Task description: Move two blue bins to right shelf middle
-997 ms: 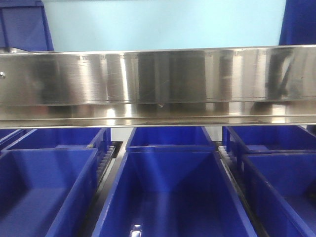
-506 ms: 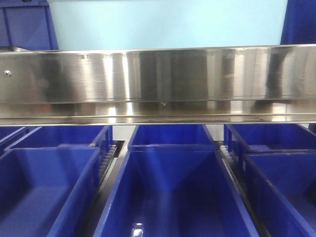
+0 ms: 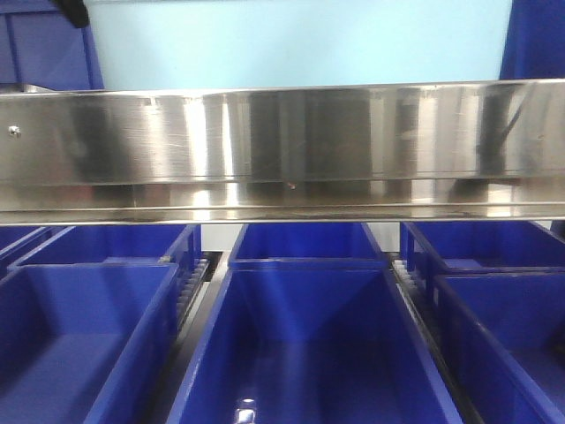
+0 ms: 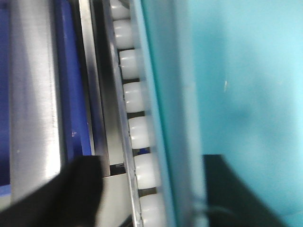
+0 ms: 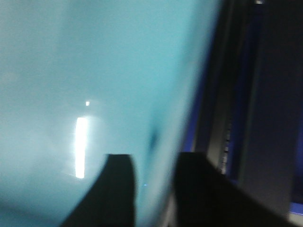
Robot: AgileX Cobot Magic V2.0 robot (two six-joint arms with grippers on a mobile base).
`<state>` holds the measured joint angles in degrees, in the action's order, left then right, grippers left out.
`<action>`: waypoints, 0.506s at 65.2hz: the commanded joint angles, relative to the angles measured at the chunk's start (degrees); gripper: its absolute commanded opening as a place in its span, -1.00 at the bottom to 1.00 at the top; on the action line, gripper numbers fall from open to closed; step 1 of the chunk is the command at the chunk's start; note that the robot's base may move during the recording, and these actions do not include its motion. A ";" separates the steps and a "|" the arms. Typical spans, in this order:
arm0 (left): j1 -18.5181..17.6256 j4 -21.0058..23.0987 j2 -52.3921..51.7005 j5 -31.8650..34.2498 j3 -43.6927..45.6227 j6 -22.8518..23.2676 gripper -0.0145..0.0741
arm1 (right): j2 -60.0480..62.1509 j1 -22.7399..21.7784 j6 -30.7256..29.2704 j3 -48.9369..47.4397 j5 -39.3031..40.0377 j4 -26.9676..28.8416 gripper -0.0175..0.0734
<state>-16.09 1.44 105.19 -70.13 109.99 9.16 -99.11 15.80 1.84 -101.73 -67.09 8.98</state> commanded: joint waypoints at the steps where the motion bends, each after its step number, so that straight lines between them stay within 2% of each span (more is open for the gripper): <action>1: -0.61 0.65 1.36 0.17 -0.52 0.46 -0.41 | -0.25 0.40 0.05 0.10 0.71 2.33 -0.79; 3: -0.61 0.65 1.36 0.17 -0.52 0.46 -0.59 | -0.25 0.40 0.05 0.10 0.77 2.33 -0.96; 7: -0.61 0.65 1.36 0.17 -0.52 0.46 -0.92 | -0.25 0.40 0.05 0.10 1.09 2.18 -0.96; 33: -0.61 0.88 0.71 0.17 -0.52 0.46 -0.92 | -0.15 0.40 0.05 0.10 3.47 2.18 -0.95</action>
<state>-16.58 1.78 105.30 -70.16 109.99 9.71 -99.11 15.75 0.78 -101.73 -66.78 9.41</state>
